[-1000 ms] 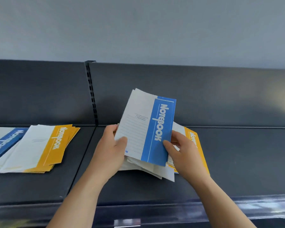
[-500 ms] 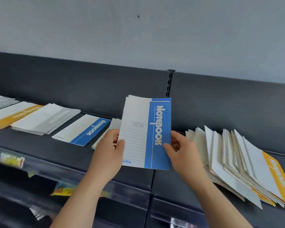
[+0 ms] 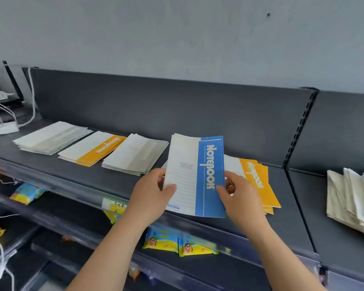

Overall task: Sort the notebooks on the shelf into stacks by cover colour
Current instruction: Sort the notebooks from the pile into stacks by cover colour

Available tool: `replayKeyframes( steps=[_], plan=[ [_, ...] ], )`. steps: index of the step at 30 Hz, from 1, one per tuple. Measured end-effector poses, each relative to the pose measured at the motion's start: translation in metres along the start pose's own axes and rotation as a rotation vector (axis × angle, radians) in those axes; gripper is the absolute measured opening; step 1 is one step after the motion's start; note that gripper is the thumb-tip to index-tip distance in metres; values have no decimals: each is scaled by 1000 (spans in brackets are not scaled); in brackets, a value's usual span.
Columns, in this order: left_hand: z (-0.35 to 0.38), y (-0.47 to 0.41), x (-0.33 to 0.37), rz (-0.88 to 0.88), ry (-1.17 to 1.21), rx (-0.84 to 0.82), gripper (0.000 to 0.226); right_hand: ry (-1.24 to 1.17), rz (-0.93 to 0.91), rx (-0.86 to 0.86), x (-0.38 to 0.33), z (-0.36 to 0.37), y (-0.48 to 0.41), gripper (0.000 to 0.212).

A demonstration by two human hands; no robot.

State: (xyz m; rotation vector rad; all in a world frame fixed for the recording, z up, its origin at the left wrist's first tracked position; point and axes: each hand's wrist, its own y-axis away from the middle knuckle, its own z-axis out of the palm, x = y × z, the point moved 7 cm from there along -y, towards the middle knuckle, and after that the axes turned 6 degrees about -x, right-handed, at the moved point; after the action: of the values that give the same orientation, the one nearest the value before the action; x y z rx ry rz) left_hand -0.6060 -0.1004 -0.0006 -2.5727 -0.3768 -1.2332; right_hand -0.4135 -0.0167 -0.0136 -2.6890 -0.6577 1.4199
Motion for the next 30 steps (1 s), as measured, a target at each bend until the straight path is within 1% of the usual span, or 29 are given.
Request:
replayKeyframes(
  steps=[2, 5, 9, 13, 18, 23, 27, 29, 30],
  plan=[
    [-6, -10, -8, 4, -5, -22, 26, 35, 43, 3, -1, 10, -5, 18],
    [-9, -28, -17, 10, -9, -31, 26, 89, 82, 3, -1, 20, -17, 24],
    [-5, -57, -30, 3, -31, -43, 27, 155, 83, 3, -2, 29, -41, 16],
    [-2, -87, -39, -5, -59, -37, 29, 251, 82, -35, 4, 39, -68, 15],
    [6, -119, -48, 7, -112, -41, 29, 312, 100, -79, 17, 48, -96, 14],
    [22, -139, -61, 9, -173, -79, 27, 403, 128, -144, 29, 57, -111, 14],
    [28, -145, -72, 2, -220, -95, 17, 562, 120, -172, 31, 63, -113, 15],
    [28, -146, -74, -7, -259, -92, 15, 570, 117, -169, 30, 63, -113, 10],
    [27, -145, -72, -3, -284, -86, 17, 548, 121, -159, 29, 62, -112, 12]
  ],
)
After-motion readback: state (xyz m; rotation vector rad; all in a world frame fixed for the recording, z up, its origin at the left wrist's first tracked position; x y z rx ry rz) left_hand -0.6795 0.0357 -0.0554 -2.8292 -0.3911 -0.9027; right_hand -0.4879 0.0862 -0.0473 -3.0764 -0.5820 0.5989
